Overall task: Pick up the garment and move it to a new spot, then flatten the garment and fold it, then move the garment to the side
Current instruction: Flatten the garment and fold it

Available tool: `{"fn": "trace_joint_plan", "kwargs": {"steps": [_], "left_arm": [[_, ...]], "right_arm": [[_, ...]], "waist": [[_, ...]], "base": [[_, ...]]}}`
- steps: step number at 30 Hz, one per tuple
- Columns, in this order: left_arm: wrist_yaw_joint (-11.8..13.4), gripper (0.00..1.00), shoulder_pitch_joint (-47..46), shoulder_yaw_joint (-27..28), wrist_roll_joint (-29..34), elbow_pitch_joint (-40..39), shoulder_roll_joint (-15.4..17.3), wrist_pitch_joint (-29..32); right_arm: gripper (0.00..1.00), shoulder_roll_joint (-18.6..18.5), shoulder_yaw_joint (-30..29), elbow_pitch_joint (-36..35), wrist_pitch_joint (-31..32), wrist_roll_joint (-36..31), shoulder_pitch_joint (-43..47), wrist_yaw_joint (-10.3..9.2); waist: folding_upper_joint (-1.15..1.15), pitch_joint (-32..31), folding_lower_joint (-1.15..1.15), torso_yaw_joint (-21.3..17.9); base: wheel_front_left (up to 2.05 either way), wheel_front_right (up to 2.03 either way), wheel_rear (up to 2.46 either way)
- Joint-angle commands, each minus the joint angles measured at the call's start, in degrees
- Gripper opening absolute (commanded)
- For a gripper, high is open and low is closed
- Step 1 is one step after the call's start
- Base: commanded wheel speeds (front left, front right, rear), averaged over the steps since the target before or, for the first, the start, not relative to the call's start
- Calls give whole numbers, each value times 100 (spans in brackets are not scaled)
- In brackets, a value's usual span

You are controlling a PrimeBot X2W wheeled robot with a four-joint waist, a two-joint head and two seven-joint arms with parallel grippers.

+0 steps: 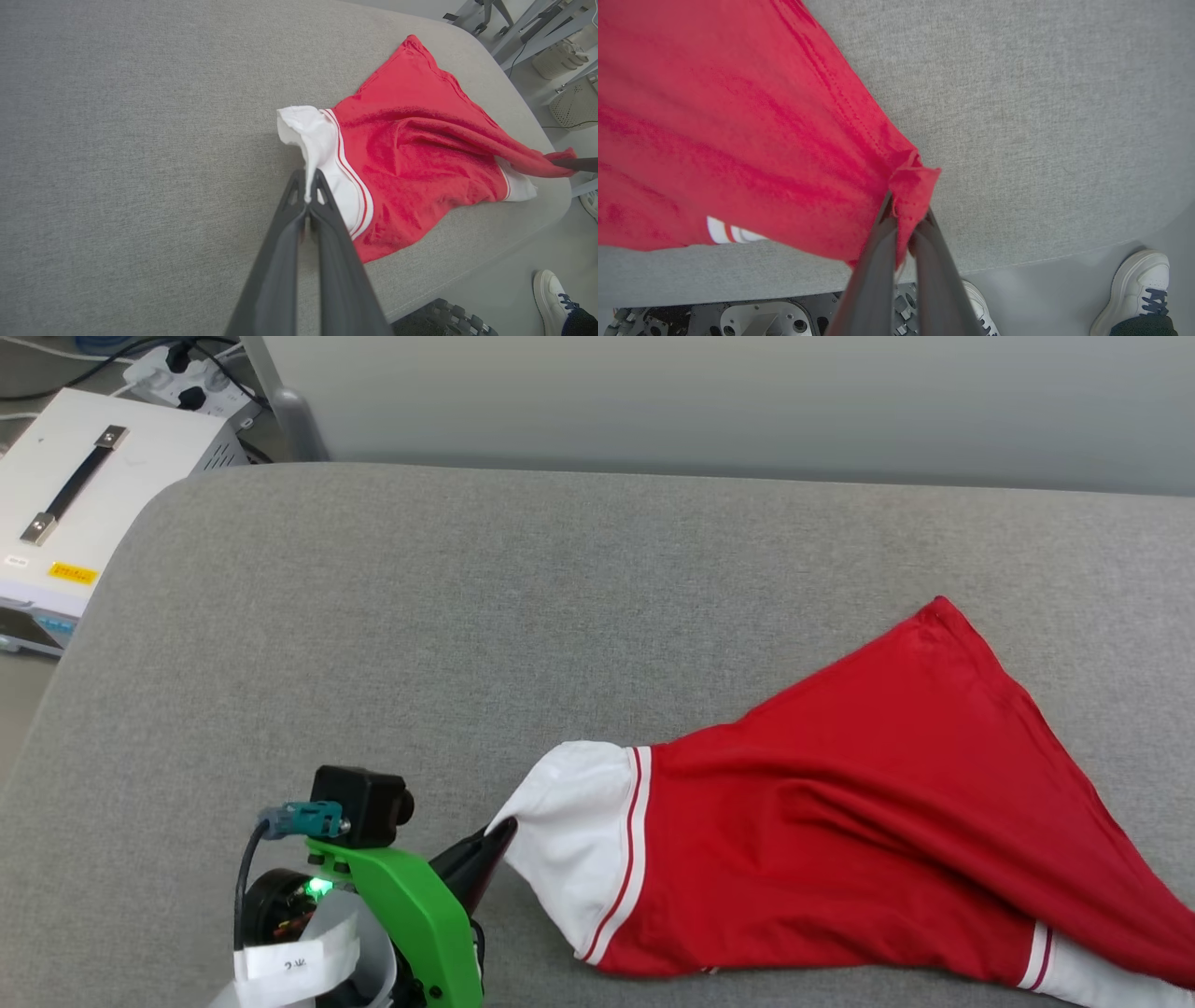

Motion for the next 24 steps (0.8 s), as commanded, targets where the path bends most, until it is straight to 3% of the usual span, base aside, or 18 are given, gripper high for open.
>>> {"fn": "trace_joint_plan", "kwargs": {"steps": [1, 5, 11, 12, 13, 14, 24], "left_arm": [[12, 0, -7, -26, 50, 67, -56, -61], [40, 0, -27, -56, 106, 216, -168, -197], [44, 0, -52, -106, 99, 298, -291, -286], [40, 0, -64, -115, 102, 298, -299, -289], [36, 0, -74, -122, 104, 297, -302, -289], [30, 0, -85, -131, 109, 292, -302, -289], [21, 0, -14, -135, 141, -56, -224, -341]], "right_arm": [[0, 105, -49, -124, 47, -79, 201, -4], [0, 434, -174, -275, 98, -136, 535, -4], [0, 598, -199, -301, 55, -225, 705, -4], [31, 601, -172, -313, 46, -217, 700, -4], [83, 589, -136, -330, 43, -202, 694, -4], [100, 545, -75, -367, 44, -182, 692, -4], [100, 68, 251, -932, 253, 110, 95, -4]], "waist": [[0, -137, 0, -94], [0, -222, 0, -98], [0, -246, 0, -89], [0, -238, 0, -78], [0, -231, 0, -69], [0, -218, 0, -52], [0, 100, 0, 149]], "base": [[0, 0, 0], [0, 0, 0], [0, 0, 0], [0, 0, 0], [0, 0, 0], [0, 0, 0], [0, 0, 0]]}}
